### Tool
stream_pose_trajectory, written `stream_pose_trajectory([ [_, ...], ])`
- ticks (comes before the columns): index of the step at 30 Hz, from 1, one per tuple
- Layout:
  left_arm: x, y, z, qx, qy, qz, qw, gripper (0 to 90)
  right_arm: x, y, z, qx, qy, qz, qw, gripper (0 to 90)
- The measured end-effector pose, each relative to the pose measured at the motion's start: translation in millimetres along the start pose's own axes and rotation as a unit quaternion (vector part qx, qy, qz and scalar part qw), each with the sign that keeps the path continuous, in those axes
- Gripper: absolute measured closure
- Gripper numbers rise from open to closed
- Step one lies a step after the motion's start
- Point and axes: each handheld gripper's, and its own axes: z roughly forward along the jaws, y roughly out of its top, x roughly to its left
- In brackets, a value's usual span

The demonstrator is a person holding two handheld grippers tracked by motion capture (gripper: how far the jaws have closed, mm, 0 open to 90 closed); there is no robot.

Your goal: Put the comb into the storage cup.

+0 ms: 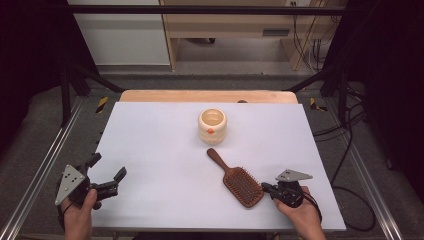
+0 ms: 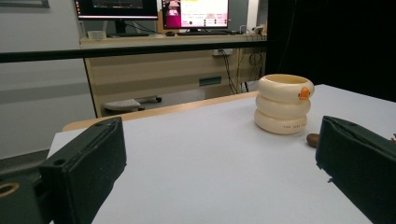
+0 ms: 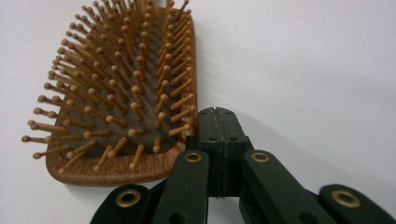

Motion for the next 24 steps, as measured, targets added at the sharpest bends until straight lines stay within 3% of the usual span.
stream_pose_trajectory([
  [6, 0.3, 0.0, -0.1, 0.0, 0.0, 0.0, 1.0, 2.0, 10.2, 1.6, 2.9, 0.009, 0.021, -0.015, 0.9996, 90.0],
  [24, -0.1, -0.2, 0.4, 0.001, 0.0, 0.001, 1.0, 2.0, 29.1, 5.9, 10.0, 0.018, 0.057, -0.055, 0.9966, 90.0],
])
